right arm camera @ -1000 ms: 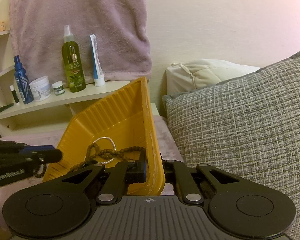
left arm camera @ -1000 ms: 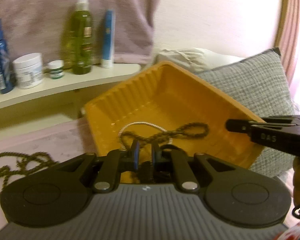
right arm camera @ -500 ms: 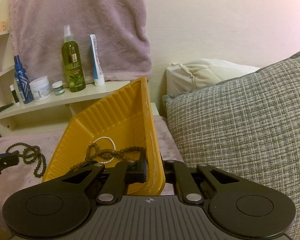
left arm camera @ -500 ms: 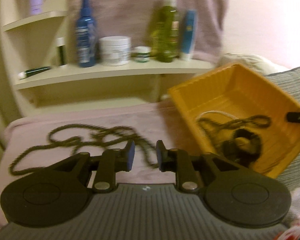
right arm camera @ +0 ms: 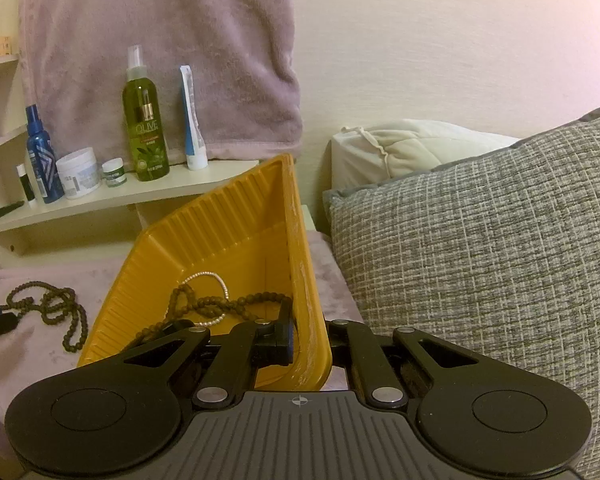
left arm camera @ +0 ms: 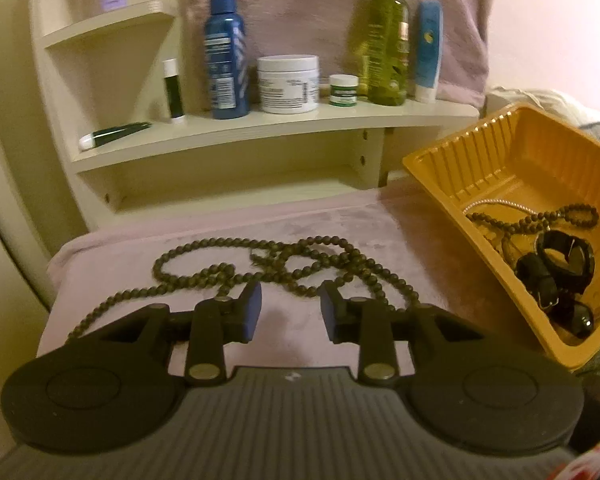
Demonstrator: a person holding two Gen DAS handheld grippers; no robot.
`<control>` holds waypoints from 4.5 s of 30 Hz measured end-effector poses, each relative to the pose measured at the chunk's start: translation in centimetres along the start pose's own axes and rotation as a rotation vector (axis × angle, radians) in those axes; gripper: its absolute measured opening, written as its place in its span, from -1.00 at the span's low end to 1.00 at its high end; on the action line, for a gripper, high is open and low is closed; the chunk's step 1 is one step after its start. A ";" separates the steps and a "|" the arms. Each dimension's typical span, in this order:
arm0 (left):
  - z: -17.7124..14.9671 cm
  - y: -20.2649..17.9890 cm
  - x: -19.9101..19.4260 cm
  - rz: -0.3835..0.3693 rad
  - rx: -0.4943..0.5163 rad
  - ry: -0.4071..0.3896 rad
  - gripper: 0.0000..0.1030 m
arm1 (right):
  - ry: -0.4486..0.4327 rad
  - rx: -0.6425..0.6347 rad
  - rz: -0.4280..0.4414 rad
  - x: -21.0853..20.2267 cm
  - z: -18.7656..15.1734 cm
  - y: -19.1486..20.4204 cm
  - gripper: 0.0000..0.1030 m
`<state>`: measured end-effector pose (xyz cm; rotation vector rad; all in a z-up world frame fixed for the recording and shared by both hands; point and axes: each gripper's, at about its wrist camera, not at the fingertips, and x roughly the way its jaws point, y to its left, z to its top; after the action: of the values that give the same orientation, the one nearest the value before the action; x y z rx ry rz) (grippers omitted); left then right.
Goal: Organize jewelry
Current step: 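Return the left gripper to the towel and grasp a long dark bead necklace, then lift the bead necklace with the left gripper and carry it over the tray, then open the left gripper to release the necklace into the tray, then return the left gripper to the towel and grasp the remaining long bead necklace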
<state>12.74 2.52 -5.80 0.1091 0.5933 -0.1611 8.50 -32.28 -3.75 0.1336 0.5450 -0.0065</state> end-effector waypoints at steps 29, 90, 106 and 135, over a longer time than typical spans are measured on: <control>0.4 -5.1 6.6 -0.022 0.309 0.044 -0.84 | 0.014 -0.008 -0.006 -0.1 -0.3 -0.4 -0.87; 6.2 -12.1 -1.6 -0.348 0.121 -0.087 -0.89 | 0.004 0.001 0.008 -0.2 0.2 0.1 -0.86; 5.7 -13.8 -0.2 -0.341 0.113 -0.088 -0.55 | 0.006 0.013 0.009 -0.2 0.2 0.0 -0.86; -1.7 5.2 1.5 0.091 0.039 0.030 -0.55 | 0.018 -0.017 -0.015 0.3 0.0 0.1 -0.87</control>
<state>13.99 7.73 -7.80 0.1769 0.6140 -0.0827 8.75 -32.14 -3.84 0.1131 0.5640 -0.0152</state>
